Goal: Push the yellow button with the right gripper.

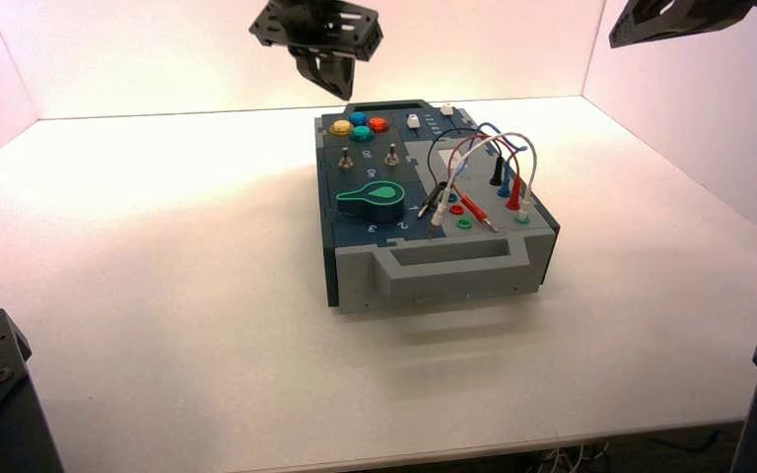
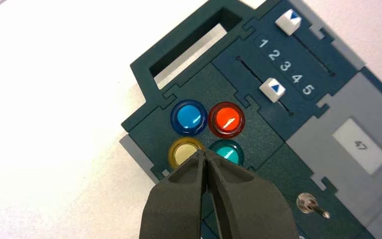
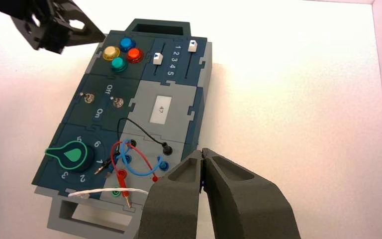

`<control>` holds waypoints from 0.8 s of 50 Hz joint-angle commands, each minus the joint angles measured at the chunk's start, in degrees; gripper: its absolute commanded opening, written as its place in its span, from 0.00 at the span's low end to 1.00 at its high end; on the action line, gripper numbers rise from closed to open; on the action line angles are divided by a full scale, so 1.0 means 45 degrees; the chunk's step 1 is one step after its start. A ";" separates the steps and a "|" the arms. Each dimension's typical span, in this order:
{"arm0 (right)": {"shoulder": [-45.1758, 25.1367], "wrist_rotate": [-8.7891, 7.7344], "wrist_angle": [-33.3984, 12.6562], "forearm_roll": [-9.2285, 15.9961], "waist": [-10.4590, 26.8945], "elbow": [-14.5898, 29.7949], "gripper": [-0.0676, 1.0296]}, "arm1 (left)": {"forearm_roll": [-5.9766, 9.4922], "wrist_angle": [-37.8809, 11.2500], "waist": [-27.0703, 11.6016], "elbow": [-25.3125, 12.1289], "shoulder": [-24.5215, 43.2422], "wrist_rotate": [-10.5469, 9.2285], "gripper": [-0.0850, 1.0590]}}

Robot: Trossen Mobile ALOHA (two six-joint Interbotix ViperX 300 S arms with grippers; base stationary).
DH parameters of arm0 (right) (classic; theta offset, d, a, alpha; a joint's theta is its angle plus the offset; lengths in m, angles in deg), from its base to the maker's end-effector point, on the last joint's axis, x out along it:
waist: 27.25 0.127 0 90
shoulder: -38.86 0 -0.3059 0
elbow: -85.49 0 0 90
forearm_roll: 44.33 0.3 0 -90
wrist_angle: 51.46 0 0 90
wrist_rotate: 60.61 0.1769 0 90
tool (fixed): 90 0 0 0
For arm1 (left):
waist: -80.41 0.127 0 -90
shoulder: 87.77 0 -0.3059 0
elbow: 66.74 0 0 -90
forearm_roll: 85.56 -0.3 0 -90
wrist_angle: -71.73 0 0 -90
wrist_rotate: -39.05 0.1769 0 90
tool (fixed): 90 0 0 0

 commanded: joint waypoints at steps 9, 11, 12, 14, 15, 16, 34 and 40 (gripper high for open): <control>-0.0039 0.0039 0.0039 0.0039 0.0039 0.0430 0.04 | -0.0020 -0.0117 0.0000 -0.0566 0.0215 0.0039 0.05; -0.0059 0.0039 0.0039 0.0039 0.0039 0.0410 0.04 | -0.0039 -0.0117 0.0000 -0.0566 0.0234 0.0059 0.05; -0.0059 0.0039 0.0039 0.0039 0.0039 0.0410 0.04 | -0.0020 -0.0137 0.0000 -0.0566 0.0254 0.0059 0.05; -0.0059 0.0039 0.0039 0.0039 0.0039 0.0410 0.04 | -0.0039 -0.0137 0.0000 -0.0566 0.0273 0.0059 0.05; -0.0059 0.0039 0.0039 0.0039 0.0039 0.0410 0.04 | -0.0039 -0.0137 0.0000 -0.0566 0.0293 0.0059 0.05; -0.0059 0.0039 0.0039 0.0039 0.0039 0.0430 0.04 | -0.0059 -0.0137 0.0020 -0.0566 0.0293 0.0059 0.05; -0.0059 0.0039 0.0000 0.0039 0.0039 0.0410 0.04 | -0.0078 -0.0137 0.0371 -0.0566 0.0566 0.0156 0.05; -0.0059 0.0039 0.0020 0.0039 0.0039 0.0410 0.04 | -0.0098 -0.0137 0.0449 -0.0566 0.0645 0.0234 0.05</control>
